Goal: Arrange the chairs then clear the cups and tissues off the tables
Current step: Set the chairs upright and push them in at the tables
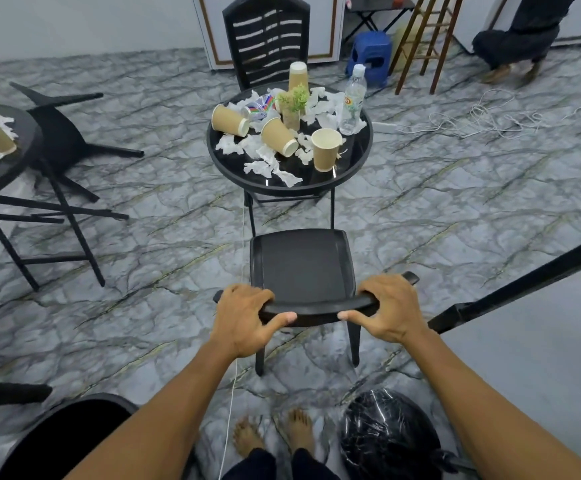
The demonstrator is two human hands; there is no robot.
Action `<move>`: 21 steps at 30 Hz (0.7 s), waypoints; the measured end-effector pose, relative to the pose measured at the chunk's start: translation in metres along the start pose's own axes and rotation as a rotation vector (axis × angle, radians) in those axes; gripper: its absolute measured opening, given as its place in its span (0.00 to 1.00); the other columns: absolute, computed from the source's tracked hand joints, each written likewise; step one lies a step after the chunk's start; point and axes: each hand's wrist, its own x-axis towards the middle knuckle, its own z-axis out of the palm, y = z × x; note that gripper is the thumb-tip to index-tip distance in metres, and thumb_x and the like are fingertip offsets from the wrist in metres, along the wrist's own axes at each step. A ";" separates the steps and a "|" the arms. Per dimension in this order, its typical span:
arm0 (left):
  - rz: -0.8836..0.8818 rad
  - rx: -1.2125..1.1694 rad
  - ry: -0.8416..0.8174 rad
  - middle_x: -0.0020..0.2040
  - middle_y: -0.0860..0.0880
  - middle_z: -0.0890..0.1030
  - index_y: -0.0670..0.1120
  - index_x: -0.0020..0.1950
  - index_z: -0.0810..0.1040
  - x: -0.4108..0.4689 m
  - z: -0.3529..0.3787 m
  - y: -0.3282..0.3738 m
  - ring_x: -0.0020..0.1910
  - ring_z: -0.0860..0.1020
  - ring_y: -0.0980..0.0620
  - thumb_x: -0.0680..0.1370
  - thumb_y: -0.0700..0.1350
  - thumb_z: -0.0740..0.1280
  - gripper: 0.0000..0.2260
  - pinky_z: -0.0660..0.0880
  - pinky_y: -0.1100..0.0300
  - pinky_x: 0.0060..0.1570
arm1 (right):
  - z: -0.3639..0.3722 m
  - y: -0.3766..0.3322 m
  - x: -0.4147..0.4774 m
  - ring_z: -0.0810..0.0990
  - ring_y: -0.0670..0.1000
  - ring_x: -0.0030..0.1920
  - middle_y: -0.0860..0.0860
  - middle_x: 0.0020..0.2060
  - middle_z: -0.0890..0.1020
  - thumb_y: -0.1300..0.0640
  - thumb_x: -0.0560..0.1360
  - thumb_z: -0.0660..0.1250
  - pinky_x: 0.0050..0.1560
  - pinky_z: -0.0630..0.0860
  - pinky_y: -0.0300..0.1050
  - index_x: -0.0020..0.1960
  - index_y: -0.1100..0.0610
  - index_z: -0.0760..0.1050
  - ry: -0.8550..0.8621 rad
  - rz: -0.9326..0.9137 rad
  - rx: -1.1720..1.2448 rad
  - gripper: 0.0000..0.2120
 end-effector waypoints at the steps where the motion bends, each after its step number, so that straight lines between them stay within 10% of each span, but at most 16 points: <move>1: -0.025 0.003 -0.005 0.36 0.58 0.75 0.55 0.43 0.77 -0.001 -0.001 0.002 0.43 0.73 0.55 0.75 0.75 0.52 0.27 0.67 0.49 0.62 | -0.001 -0.001 0.000 0.73 0.46 0.37 0.42 0.33 0.75 0.22 0.68 0.60 0.45 0.69 0.46 0.38 0.50 0.76 -0.009 0.000 -0.001 0.30; 4: -0.127 -0.010 -0.004 0.43 0.60 0.77 0.58 0.47 0.78 -0.003 -0.005 0.011 0.52 0.72 0.55 0.74 0.78 0.49 0.29 0.52 0.41 0.73 | -0.001 0.003 0.004 0.76 0.49 0.60 0.42 0.42 0.81 0.20 0.67 0.59 0.63 0.66 0.54 0.40 0.48 0.80 -0.001 0.001 0.033 0.32; 8: -0.234 -0.076 0.048 0.45 0.60 0.77 0.58 0.48 0.78 0.003 -0.006 0.020 0.53 0.72 0.53 0.73 0.78 0.48 0.30 0.52 0.37 0.71 | -0.004 0.006 0.020 0.53 0.53 0.79 0.43 0.62 0.77 0.21 0.66 0.60 0.73 0.40 0.68 0.43 0.46 0.84 0.012 0.016 0.009 0.30; 21: -0.205 -0.253 0.104 0.44 0.61 0.75 0.59 0.46 0.79 -0.011 0.005 0.016 0.53 0.70 0.56 0.71 0.78 0.55 0.26 0.52 0.38 0.67 | -0.003 0.002 -0.005 0.71 0.44 0.50 0.38 0.40 0.78 0.19 0.66 0.57 0.62 0.61 0.52 0.41 0.45 0.80 -0.002 0.088 0.065 0.31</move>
